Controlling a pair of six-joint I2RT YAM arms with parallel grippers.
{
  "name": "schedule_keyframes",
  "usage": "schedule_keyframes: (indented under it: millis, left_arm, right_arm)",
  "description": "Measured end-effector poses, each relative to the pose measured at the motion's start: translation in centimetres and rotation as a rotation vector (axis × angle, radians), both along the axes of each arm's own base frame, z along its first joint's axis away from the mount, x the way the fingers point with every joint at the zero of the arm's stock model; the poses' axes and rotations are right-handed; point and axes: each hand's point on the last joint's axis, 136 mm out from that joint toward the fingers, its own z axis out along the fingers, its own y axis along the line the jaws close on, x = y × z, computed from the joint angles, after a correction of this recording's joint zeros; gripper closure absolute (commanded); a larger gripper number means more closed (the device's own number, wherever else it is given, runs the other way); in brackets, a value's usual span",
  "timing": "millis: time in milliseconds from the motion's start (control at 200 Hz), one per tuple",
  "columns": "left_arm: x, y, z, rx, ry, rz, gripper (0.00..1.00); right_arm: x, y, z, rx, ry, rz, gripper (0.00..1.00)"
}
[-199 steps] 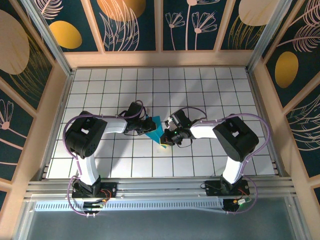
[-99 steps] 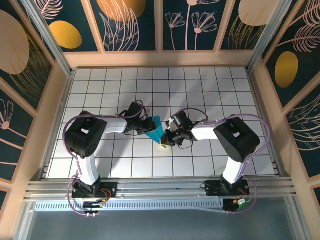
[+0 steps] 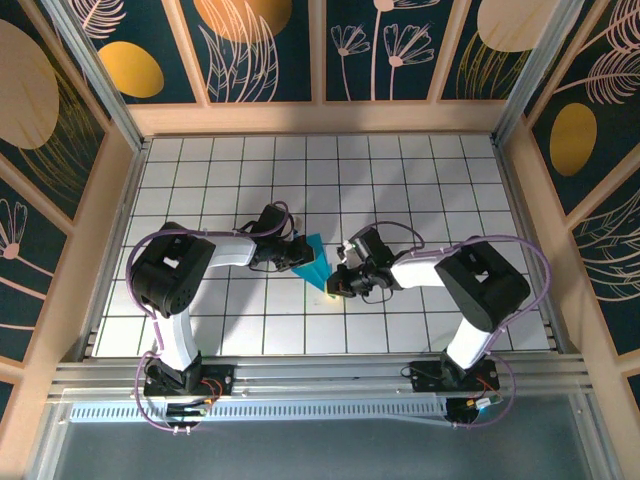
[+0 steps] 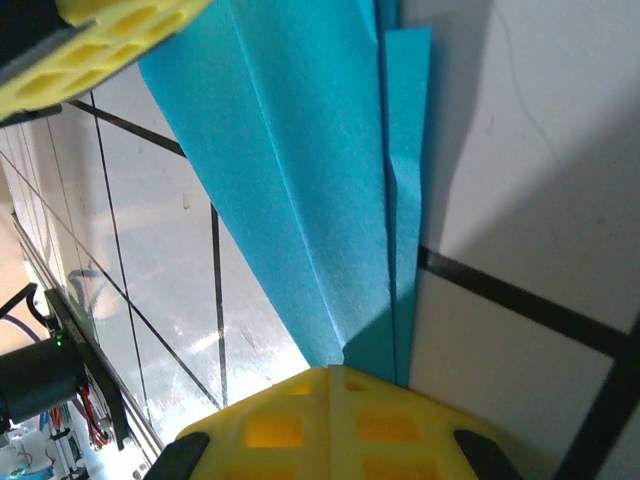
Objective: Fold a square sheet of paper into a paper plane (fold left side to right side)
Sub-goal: Fourth fold the wing at the center of the table.
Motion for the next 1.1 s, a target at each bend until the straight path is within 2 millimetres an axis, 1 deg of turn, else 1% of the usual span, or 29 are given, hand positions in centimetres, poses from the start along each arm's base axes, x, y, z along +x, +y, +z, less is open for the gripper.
schedule_keyframes:
  millis: [390, 591, 656, 746, 841, 901, 1001, 1101]
  left_arm:
    - [0.1, 0.0, 0.0, 0.002, 0.000, 0.000, 1.00]
    - [0.3, 0.0, 0.0, 0.010, -0.008, 0.007, 1.00]
    - [0.3, 0.1, 0.0, 0.011, -0.010, 0.009, 1.00]
    - [0.4, 0.1, 0.0, 0.011, -0.010, 0.009, 1.00]
    - [0.4, 0.1, 0.0, 0.012, -0.011, 0.010, 1.00]
    - [0.4, 0.1, 0.0, 0.012, -0.012, 0.010, 1.00]
    - [0.4, 0.1, 0.0, 0.011, -0.012, 0.010, 1.00]
    - [0.4, 0.1, 0.0, 0.011, -0.013, 0.010, 1.00]
  right_arm:
    - [-2.1, -1.6, 0.1, -0.016, 0.029, -0.002, 1.00]
    - [-4.1, -3.5, 0.5, -0.092, 0.108, -0.006, 1.00]
    - [-4.3, -3.8, 1.1, -0.103, 0.122, -0.009, 1.00]
    - [-3.3, -3.3, 2.5, -0.084, 0.101, -0.015, 1.00]
    - [-1.5, -2.1, 4.1, -0.048, 0.054, -0.020, 1.00]
    - [-0.2, -1.0, 4.8, -0.025, 0.025, -0.021, 1.00]
    - [1.7, 0.4, 4.7, -0.009, -0.001, -0.024, 1.00]
    - [3.1, 1.5, 3.7, -0.017, -0.001, -0.025, 1.00]
